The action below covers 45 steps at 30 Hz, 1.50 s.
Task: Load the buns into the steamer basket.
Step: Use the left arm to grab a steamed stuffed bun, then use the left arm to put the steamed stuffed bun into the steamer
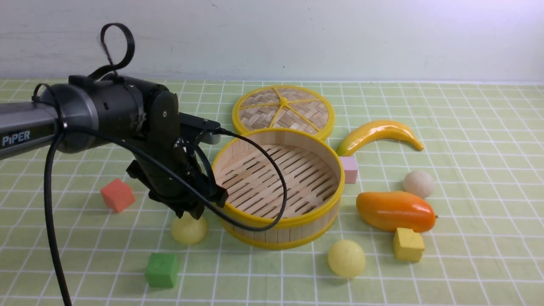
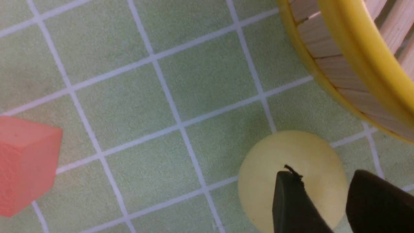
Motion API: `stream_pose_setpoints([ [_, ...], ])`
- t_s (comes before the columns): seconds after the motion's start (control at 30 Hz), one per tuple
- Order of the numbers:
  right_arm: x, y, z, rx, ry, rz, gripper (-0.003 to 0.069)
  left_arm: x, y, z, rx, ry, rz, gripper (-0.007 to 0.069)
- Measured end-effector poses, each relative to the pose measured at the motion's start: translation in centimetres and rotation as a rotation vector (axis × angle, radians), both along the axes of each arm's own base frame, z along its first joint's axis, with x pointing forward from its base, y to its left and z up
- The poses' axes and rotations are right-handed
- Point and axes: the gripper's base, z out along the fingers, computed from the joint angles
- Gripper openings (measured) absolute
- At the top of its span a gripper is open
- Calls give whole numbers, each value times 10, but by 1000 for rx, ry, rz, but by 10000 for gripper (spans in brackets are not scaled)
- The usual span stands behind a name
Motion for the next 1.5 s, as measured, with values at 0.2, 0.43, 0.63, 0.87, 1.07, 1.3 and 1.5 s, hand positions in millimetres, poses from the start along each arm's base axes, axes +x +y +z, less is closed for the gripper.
stream_pose_setpoints([
  [0.2,0,0,0,0,0,0,108,2,0,-11,15,23,-3,244],
  [0.43,0,0,0,0,0,0,116,4,0,-17,31,32,-9,234],
  [0.63,0,0,0,1,0,0,125,2,1,-17,42,53,-10,27],
  [0.87,0,0,0,1,0,0,127,1,1,-16,47,65,-9,-13],
  [1.07,0,0,0,1,0,0,134,-10,4,24,6,7,0,-13],
  [1.3,0,0,0,1,0,0,137,-31,-13,83,-100,-116,-48,-13],
  [1.5,0,0,0,1,0,0,144,-14,-60,100,-168,-188,-132,-13],
])
